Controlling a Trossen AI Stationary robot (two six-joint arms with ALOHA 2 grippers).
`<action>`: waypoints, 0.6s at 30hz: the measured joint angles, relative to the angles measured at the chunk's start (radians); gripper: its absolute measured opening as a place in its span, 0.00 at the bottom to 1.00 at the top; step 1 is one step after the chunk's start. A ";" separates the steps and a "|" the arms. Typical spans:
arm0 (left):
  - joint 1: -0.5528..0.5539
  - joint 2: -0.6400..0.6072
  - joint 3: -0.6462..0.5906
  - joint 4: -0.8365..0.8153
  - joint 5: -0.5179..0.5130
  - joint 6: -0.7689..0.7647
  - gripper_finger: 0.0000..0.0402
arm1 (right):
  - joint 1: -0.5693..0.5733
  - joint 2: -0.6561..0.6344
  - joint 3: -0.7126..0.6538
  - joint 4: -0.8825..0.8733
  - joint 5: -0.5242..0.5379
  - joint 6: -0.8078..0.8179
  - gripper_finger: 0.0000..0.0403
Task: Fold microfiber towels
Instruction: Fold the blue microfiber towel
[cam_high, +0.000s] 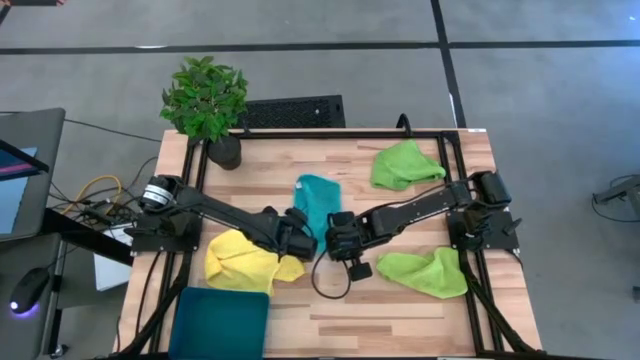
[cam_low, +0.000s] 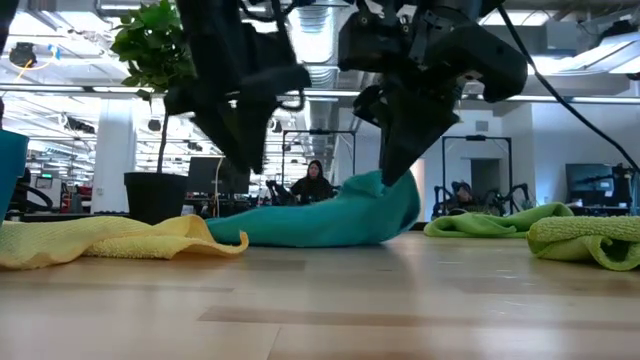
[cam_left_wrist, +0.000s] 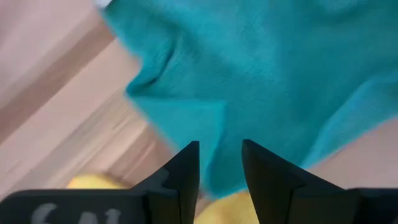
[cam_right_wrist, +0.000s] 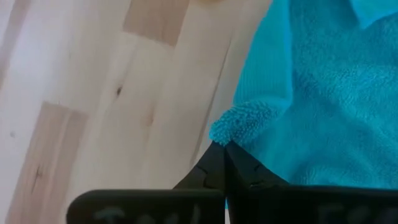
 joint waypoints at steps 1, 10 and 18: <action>0.000 0.003 0.000 0.000 0.006 0.018 0.28 | 0.000 0.000 0.000 -0.015 0.000 0.000 0.03; 0.009 0.054 0.001 0.010 0.052 0.341 0.28 | 0.025 0.000 0.000 -0.123 -0.002 -0.036 0.02; 0.080 0.054 0.000 0.011 0.238 0.780 0.28 | 0.048 0.000 0.000 -0.185 -0.035 -0.048 0.01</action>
